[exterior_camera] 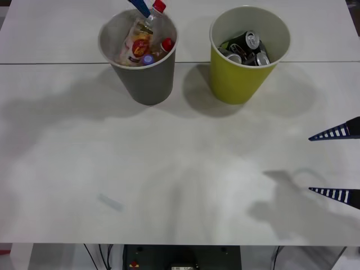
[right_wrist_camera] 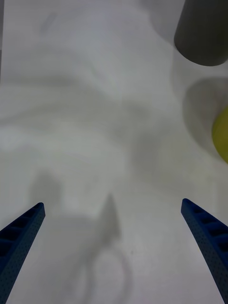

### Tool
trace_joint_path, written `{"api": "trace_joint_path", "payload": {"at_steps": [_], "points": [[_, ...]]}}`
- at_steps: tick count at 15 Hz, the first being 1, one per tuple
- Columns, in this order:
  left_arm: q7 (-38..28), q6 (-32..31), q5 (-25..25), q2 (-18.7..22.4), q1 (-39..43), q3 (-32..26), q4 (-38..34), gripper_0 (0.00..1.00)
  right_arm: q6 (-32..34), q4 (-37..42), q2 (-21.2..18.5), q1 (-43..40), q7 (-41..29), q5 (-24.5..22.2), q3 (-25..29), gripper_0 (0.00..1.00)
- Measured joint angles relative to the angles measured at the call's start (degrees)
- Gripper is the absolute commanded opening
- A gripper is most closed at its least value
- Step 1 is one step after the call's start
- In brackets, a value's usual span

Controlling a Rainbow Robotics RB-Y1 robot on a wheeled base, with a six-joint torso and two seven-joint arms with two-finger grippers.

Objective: Put the can into the green bin and the plastic bottle into the gray bin

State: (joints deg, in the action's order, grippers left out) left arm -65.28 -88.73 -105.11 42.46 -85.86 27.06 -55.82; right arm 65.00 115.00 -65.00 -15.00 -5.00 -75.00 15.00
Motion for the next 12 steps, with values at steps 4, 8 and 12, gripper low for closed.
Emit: {"api": "trace_joint_path", "payload": {"at_steps": [4,8,12], "points": [[1.8,1.4,7.1,10.1,9.7,-0.2,-13.9,1.0,0.0,0.0,0.0,0.0,0.0,0.0,0.0,1.0],[6.6,3.0,12.8,19.2,22.7,-6.6,-27.5,1.0,0.0,0.0,0.0,0.0,0.0,0.0,0.0,1.0],[19.1,3.0,16.5,22.7,41.5,-21.1,-37.0,1.0,0.0,0.0,0.0,0.0,0.0,0.0,0.0,1.0]]}}
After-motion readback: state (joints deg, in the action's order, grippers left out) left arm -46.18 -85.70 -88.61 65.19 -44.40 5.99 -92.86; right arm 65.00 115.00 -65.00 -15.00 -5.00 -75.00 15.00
